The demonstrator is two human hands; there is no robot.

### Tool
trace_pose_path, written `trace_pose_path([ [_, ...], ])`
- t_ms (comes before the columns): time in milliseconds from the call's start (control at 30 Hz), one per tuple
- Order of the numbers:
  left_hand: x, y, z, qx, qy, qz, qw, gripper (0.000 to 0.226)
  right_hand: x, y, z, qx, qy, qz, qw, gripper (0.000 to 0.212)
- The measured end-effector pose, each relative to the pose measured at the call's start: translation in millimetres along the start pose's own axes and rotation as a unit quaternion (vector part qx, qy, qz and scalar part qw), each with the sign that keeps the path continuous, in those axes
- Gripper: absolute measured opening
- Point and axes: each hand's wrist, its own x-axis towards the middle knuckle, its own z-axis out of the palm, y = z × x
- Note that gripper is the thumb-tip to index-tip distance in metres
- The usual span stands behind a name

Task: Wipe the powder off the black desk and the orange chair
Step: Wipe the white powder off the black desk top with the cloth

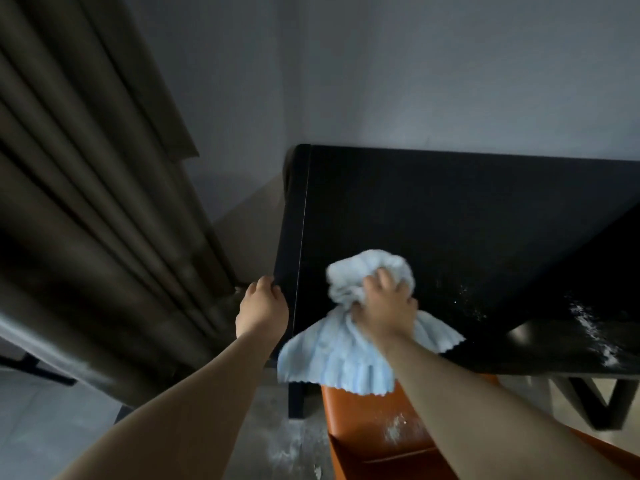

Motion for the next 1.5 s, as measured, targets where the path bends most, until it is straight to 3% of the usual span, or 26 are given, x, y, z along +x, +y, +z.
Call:
trace_pose_path([
  [67,0,-1,4,0.014,-0.011,0.012,1.0,0.04,10,13,-14,-0.001,0.044,0.04,0.998,0.047],
  [167,-2,0,10,0.027,-0.007,0.027,0.999,0.037,3,-11,-10,0.088,0.091,-0.086,0.988,0.052],
  [267,-6,5,18,0.003,0.009,0.007,1.0,0.03,-15,-44,16,0.052,-0.014,-0.203,0.978,0.06],
  [400,-3,9,24,0.032,0.008,0.04,0.999,0.039,-6,-14,24,0.003,0.018,-0.147,0.989,0.053],
  [500,-2,13,34,0.095,-0.021,0.109,0.989,0.046,11,35,8,-0.01,0.026,0.029,0.999,0.05],
  [567,0,18,43,0.113,-0.04,0.113,0.986,0.047,13,48,3,-0.006,0.047,0.077,0.996,0.051],
  [733,0,37,65,0.121,-0.056,0.11,0.985,0.046,6,16,21,0.002,0.016,-0.123,0.992,0.058],
  [967,-25,69,102,0.166,-0.081,0.112,0.976,0.051,27,93,21,-0.021,0.039,-0.042,0.998,0.057],
  [1500,-111,155,224,0.244,-0.12,0.118,0.955,0.051,27,261,-7,0.003,0.042,0.002,0.999,0.056],
])
